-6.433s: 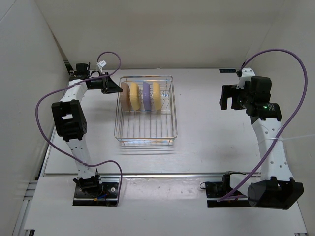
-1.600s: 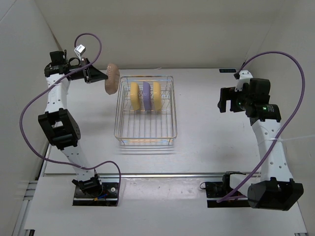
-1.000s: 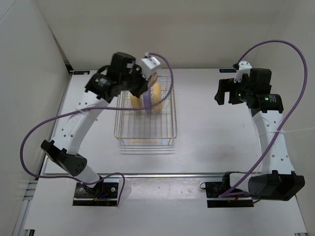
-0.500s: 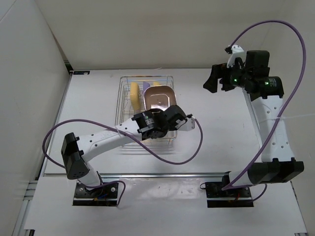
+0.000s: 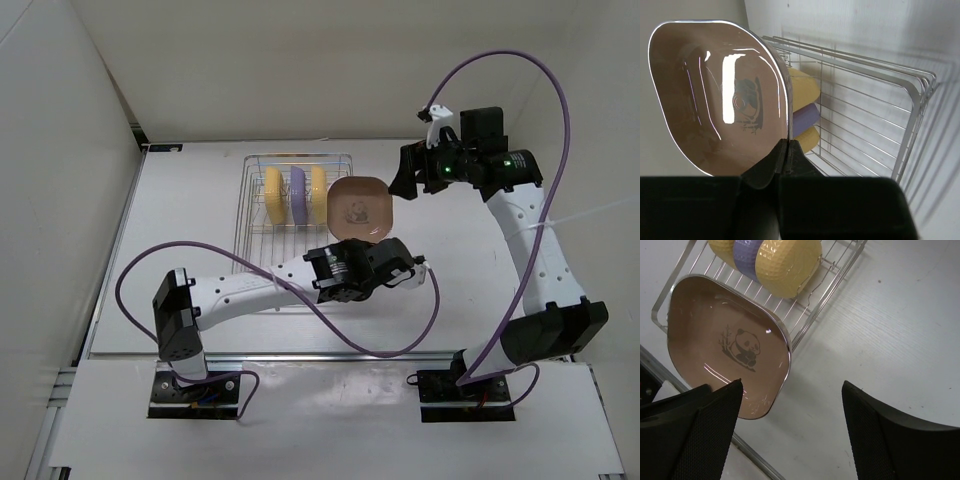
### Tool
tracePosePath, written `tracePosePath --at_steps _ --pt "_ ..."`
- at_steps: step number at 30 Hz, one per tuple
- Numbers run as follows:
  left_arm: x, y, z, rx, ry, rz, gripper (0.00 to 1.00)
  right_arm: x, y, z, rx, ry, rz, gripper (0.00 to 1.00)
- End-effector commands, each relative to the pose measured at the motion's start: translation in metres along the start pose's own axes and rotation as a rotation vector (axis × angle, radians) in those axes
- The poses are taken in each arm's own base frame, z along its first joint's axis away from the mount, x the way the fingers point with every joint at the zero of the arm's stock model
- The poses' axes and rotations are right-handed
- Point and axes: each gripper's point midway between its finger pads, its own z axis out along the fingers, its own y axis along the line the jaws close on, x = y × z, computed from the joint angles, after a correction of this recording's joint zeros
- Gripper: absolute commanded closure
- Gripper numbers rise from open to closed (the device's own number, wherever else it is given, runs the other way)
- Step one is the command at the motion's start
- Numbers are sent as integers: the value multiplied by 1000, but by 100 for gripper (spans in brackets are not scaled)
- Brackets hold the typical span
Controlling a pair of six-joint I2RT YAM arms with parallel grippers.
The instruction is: Unload the plates from the dish rack
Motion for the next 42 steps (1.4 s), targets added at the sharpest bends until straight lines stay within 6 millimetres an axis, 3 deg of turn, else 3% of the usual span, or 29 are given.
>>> tracePosePath --at_steps 1,8,11,14,15,18,24,36,38,39,42 --pt "-11 35 -13 -95 -26 -50 89 6 3 9 -30 -4 -21 18" --pt "-24 47 -13 -114 -46 -74 89 13 5 18 -36 13 -34 26" --pt "-24 47 -13 -115 -46 -74 89 15 4 16 -27 14 -34 43" --pt "-26 46 -10 -115 -46 -74 89 15 4 16 -27 14 -34 52" --pt "-26 46 -10 -115 -46 -74 89 15 6 16 -36 13 -24 62" --pt "-27 47 -10 -119 -51 -80 89 15 6 16 -36 13 -23 76" --pt "-27 52 -8 -134 -57 -101 89 15 7 16 -36 14 7 100" --pt "-20 61 -4 -170 -31 -119 89 9 -4 17 52 -9 118 100" --pt "-22 59 -1 -170 -33 -129 81 6 -6 18 71 -22 145 100" --pt "-22 59 -1 -170 -33 -129 70 4 -10 17 78 -32 146 100" --pt "-21 55 0 -153 -32 -128 66 2 -27 15 140 -55 192 100"
